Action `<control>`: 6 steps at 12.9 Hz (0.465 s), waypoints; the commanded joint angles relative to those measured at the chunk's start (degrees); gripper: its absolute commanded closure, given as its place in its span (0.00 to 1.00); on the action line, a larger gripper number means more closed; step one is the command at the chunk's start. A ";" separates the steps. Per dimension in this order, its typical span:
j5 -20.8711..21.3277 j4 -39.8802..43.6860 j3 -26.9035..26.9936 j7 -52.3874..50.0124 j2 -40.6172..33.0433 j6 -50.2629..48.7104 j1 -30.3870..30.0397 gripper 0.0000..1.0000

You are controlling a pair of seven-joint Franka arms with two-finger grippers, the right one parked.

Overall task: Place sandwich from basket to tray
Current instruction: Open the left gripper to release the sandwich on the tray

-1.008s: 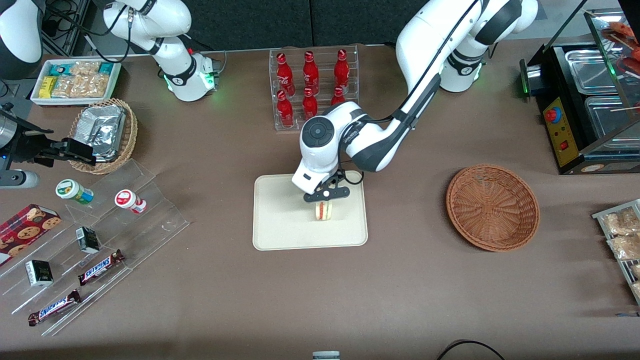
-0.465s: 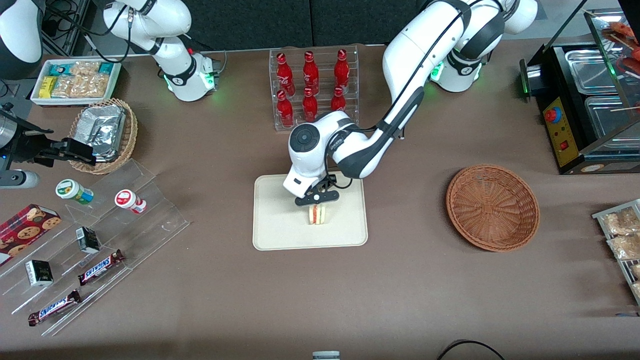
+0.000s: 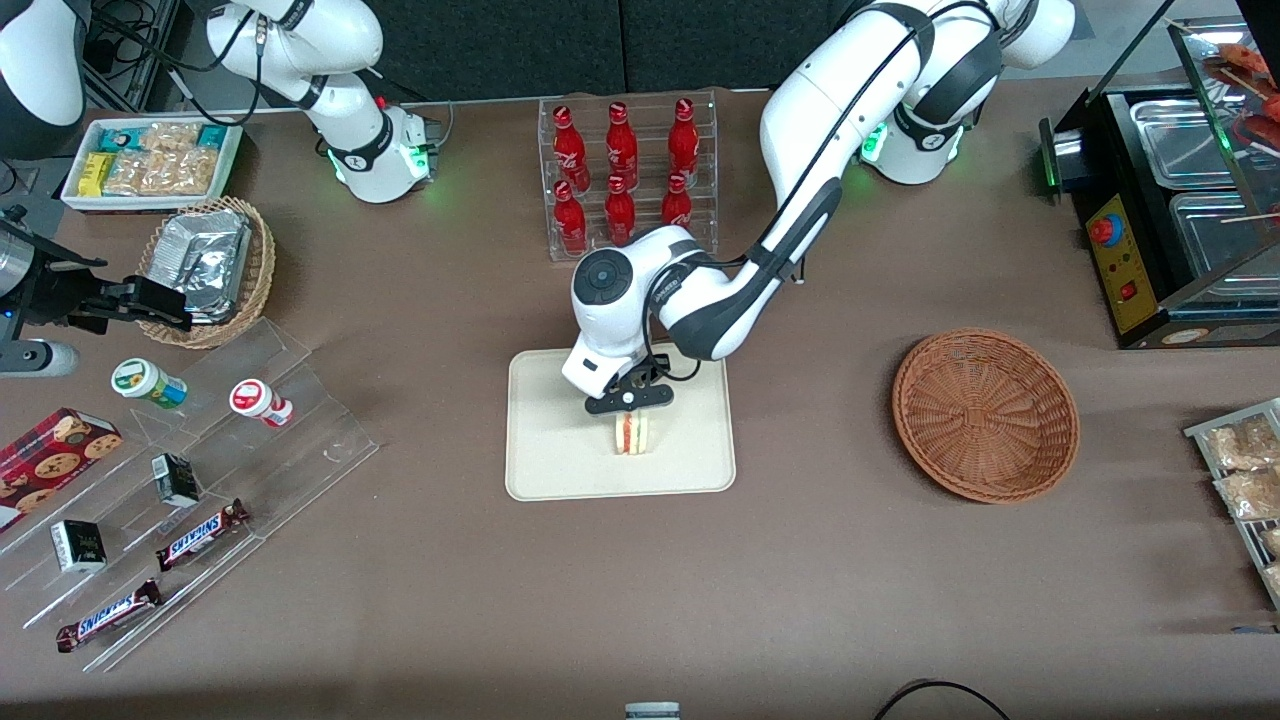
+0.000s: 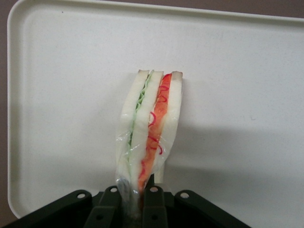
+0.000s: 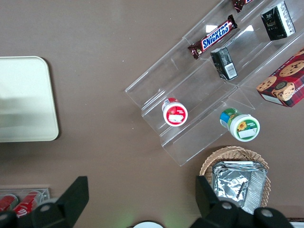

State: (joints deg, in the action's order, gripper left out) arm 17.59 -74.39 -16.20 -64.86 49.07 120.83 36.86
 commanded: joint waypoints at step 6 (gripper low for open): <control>1.74 1.62 0.55 -3.16 0.50 -0.94 0.94 0.00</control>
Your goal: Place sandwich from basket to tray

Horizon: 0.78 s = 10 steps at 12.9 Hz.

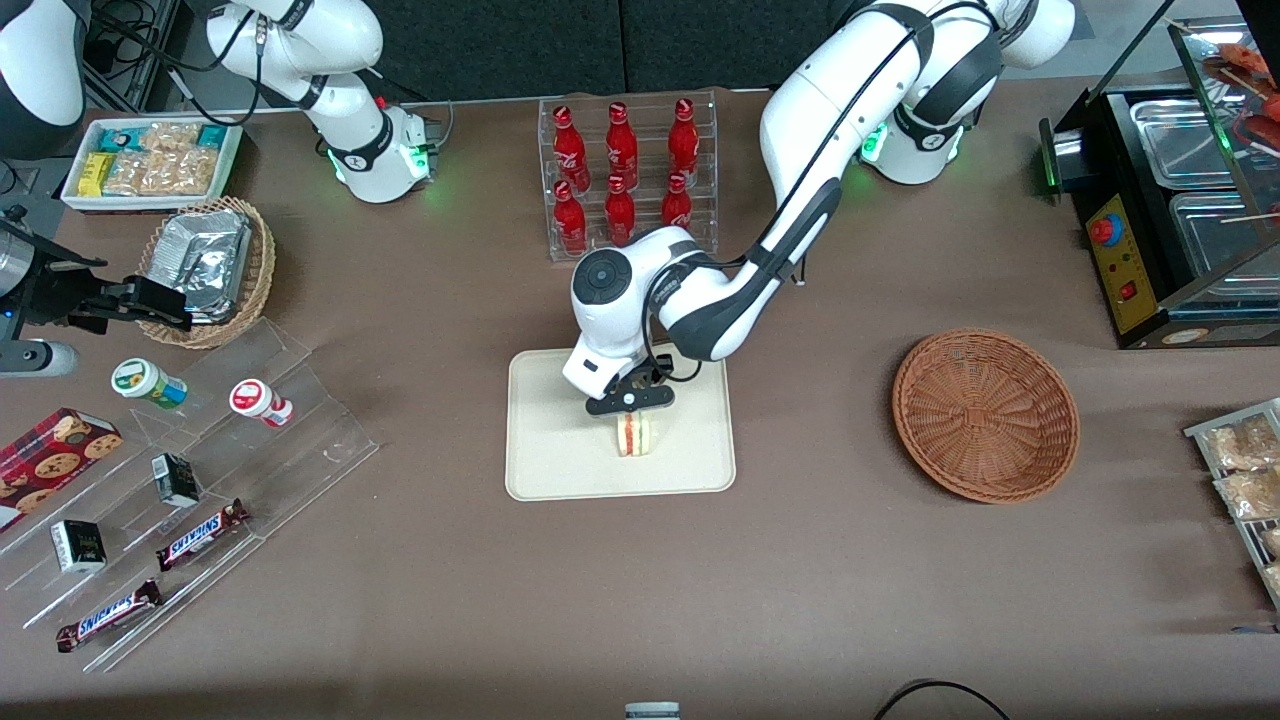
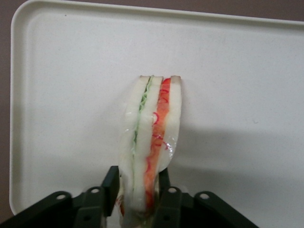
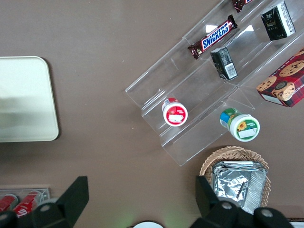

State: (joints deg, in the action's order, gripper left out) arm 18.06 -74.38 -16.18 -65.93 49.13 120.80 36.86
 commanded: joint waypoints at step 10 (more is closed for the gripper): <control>-5.13 2.31 0.27 -1.57 -21.59 -24.70 -5.90 0.00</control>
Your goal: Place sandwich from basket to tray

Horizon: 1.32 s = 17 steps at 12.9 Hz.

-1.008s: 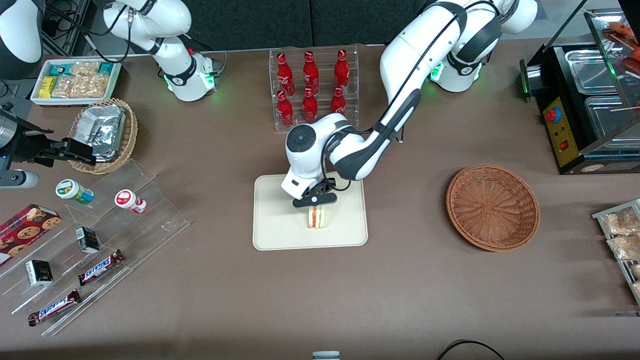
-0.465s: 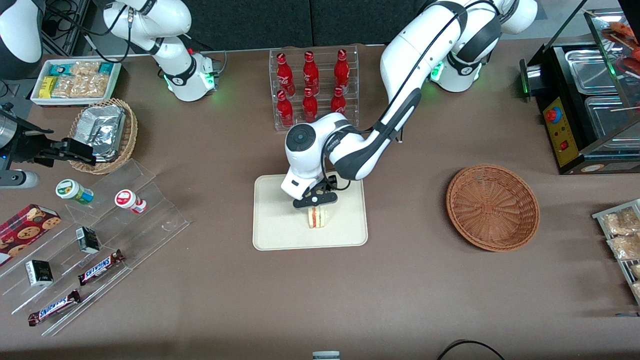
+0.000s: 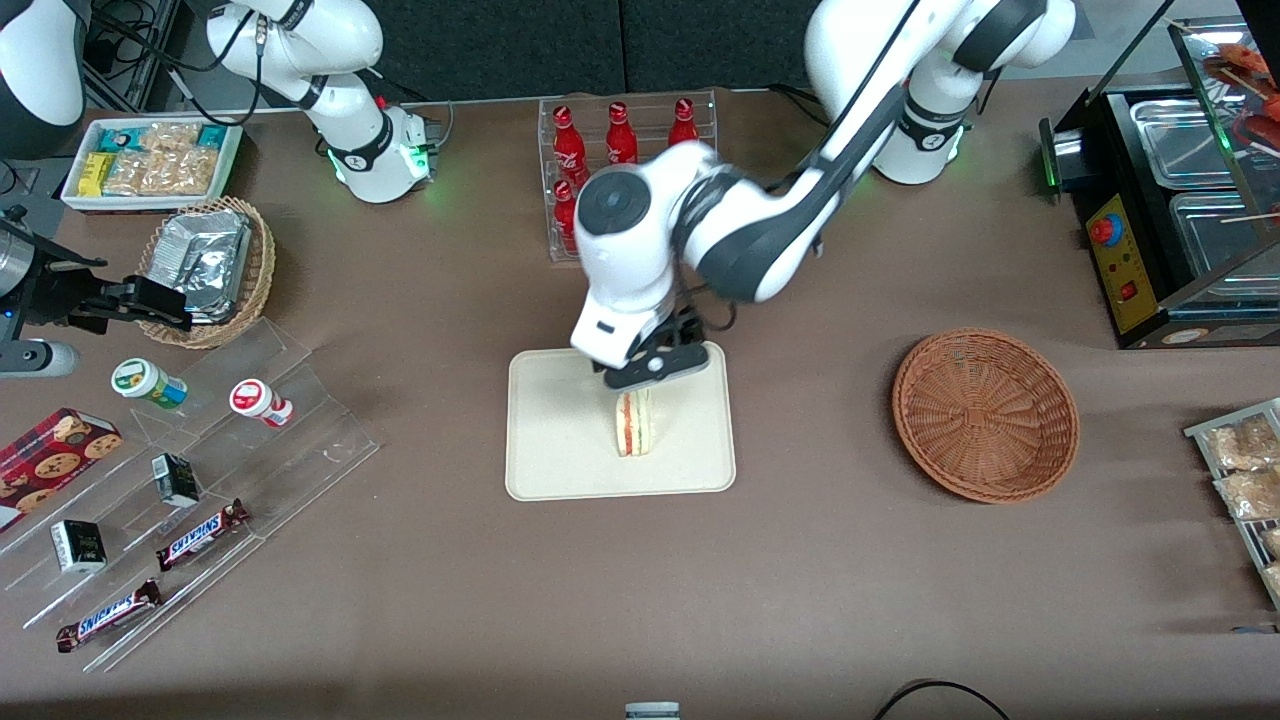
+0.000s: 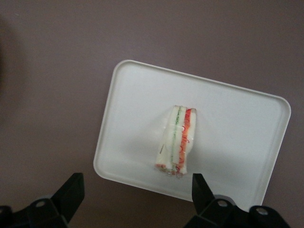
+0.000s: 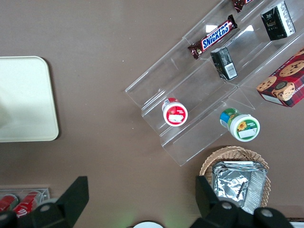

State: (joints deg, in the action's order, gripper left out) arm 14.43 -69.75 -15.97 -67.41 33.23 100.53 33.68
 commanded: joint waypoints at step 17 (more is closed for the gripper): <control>-17.93 -11.52 12.60 58.05 -36.28 -28.64 -31.48 0.00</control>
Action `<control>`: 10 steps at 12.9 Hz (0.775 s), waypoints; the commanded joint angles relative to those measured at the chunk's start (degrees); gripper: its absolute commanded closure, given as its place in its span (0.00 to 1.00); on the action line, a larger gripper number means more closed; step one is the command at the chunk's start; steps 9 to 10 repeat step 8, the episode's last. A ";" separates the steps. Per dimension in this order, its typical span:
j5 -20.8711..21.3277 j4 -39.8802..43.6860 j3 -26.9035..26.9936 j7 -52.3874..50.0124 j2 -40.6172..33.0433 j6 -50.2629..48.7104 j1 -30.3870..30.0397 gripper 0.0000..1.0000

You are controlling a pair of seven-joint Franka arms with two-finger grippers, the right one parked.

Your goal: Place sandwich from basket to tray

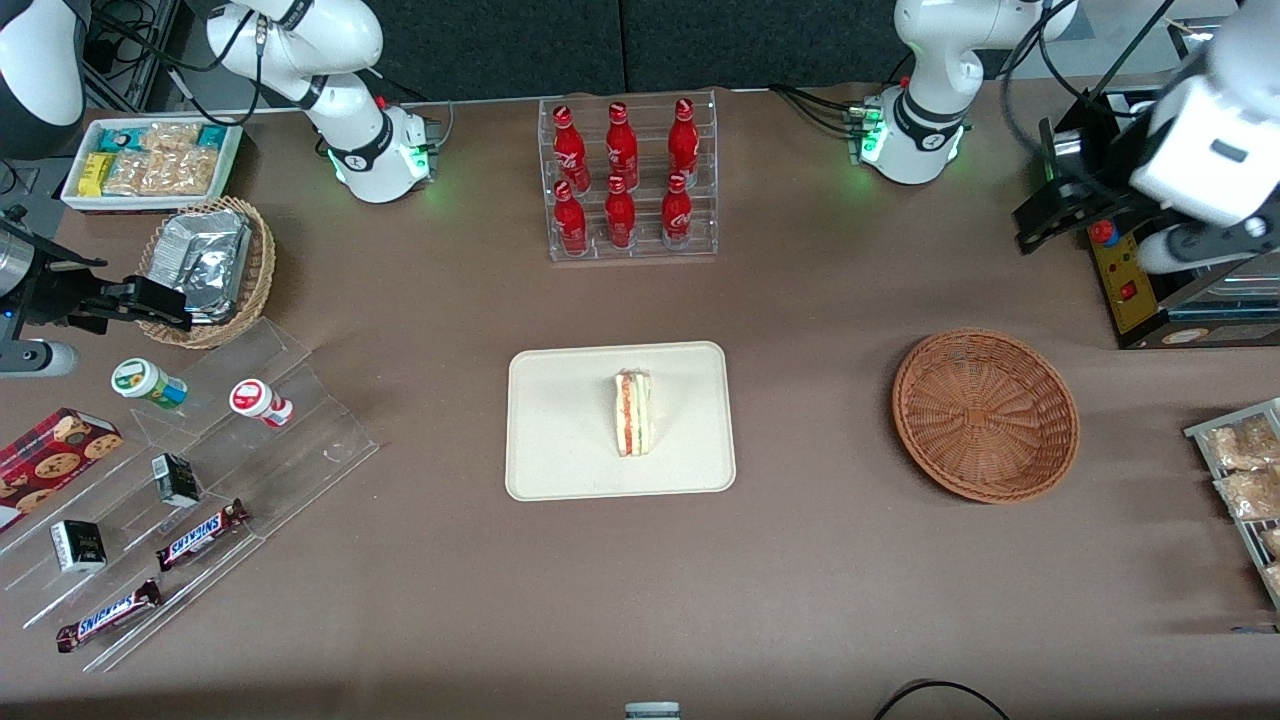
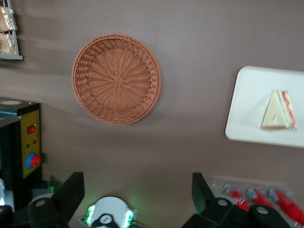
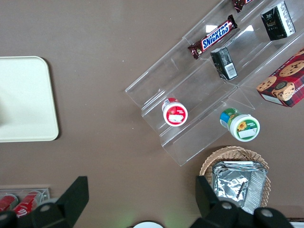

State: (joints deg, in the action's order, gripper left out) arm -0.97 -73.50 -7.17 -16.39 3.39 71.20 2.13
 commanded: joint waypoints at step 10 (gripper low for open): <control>2.70 -11.94 2.27 10.15 -10.08 2.10 0.33 0.00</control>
